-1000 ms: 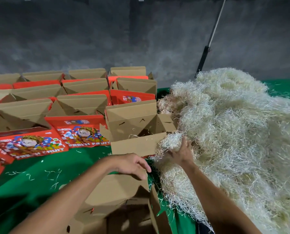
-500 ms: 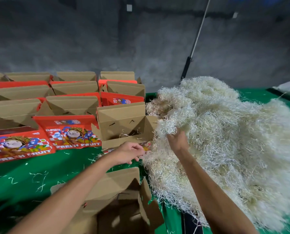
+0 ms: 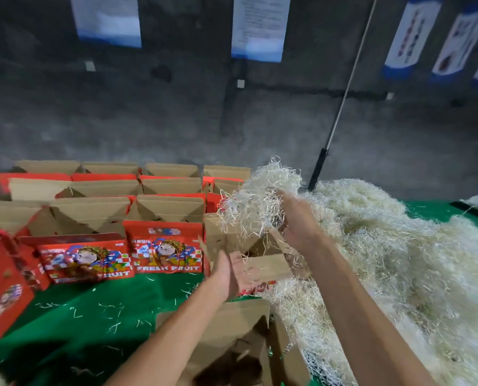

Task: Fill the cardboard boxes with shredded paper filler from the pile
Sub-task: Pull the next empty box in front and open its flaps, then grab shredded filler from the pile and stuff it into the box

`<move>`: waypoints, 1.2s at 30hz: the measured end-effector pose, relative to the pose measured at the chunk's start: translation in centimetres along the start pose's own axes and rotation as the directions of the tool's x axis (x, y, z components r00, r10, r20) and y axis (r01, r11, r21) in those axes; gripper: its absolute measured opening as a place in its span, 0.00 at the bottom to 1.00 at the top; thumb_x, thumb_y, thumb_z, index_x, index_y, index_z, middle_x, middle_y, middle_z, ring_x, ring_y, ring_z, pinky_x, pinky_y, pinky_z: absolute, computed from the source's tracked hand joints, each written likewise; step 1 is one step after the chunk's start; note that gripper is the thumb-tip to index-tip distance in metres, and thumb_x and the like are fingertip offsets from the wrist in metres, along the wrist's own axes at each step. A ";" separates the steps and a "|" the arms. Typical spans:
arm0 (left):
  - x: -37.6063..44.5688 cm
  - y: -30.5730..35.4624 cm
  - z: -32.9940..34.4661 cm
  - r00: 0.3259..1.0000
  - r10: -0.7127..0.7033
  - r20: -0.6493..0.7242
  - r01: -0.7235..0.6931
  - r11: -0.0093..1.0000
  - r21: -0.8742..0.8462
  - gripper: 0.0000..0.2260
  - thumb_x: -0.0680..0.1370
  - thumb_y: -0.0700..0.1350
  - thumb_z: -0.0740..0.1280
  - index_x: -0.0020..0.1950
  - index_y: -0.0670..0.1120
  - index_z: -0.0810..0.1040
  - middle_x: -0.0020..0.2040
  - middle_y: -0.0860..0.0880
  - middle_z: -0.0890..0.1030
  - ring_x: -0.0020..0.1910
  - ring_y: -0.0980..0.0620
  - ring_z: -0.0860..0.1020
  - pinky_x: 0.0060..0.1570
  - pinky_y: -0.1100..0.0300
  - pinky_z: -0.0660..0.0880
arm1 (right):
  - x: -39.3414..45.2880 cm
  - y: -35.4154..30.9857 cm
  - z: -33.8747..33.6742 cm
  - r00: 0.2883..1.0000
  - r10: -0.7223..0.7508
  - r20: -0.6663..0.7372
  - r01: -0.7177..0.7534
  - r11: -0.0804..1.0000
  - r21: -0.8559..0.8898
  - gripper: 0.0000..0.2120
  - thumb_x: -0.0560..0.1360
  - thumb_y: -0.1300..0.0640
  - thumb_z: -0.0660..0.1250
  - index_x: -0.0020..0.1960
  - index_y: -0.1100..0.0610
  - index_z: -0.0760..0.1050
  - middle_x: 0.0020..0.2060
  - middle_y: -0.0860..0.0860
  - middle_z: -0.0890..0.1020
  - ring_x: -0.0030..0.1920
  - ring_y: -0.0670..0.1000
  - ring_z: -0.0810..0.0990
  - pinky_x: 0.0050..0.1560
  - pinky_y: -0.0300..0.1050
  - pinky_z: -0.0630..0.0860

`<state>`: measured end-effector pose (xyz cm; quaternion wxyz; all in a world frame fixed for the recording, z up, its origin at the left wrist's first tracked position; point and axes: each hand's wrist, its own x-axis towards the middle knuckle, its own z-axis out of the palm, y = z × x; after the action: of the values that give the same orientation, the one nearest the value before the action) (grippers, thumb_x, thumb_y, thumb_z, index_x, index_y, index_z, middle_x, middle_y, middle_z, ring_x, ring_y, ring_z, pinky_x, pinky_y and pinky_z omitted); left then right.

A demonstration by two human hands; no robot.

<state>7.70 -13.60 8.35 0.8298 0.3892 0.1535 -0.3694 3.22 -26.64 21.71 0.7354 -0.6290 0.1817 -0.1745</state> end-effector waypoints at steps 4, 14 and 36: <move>-4.5 2.7 -1.8 0.974 0.044 0.221 0.033 0.942 -0.333 0.44 0.63 0.71 0.72 0.70 0.46 0.69 0.65 0.34 0.76 0.62 0.26 0.75 0.53 0.21 0.67 | -3.7 1.4 3.3 0.960 0.090 0.266 -0.102 0.994 0.032 0.15 0.78 0.43 0.63 0.61 0.43 0.81 0.61 0.51 0.81 0.59 0.52 0.81 0.52 0.56 0.80; -11.2 3.7 -8.4 0.926 0.317 0.206 -0.296 0.947 -0.127 0.31 0.74 0.71 0.64 0.67 0.51 0.79 0.63 0.43 0.81 0.61 0.42 0.80 0.49 0.45 0.81 | -8.0 11.5 6.7 0.970 0.199 0.141 -0.156 0.950 -0.270 0.48 0.65 0.21 0.56 0.79 0.41 0.55 0.78 0.45 0.59 0.73 0.51 0.63 0.72 0.61 0.58; -3.9 -3.2 -3.7 0.878 0.372 -0.302 -0.184 0.844 0.504 0.26 0.80 0.43 0.63 0.78 0.42 0.61 0.74 0.42 0.69 0.63 0.45 0.75 0.59 0.53 0.73 | -9.3 16.5 -3.4 0.963 -0.021 0.268 0.138 0.894 -0.426 0.27 0.80 0.38 0.59 0.76 0.45 0.63 0.73 0.39 0.67 0.71 0.39 0.66 0.66 0.36 0.63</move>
<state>2.80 -10.26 6.37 0.7114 0.6584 0.1634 -0.1837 -6.09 -22.59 5.35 0.5834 -0.8032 0.0937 -0.0759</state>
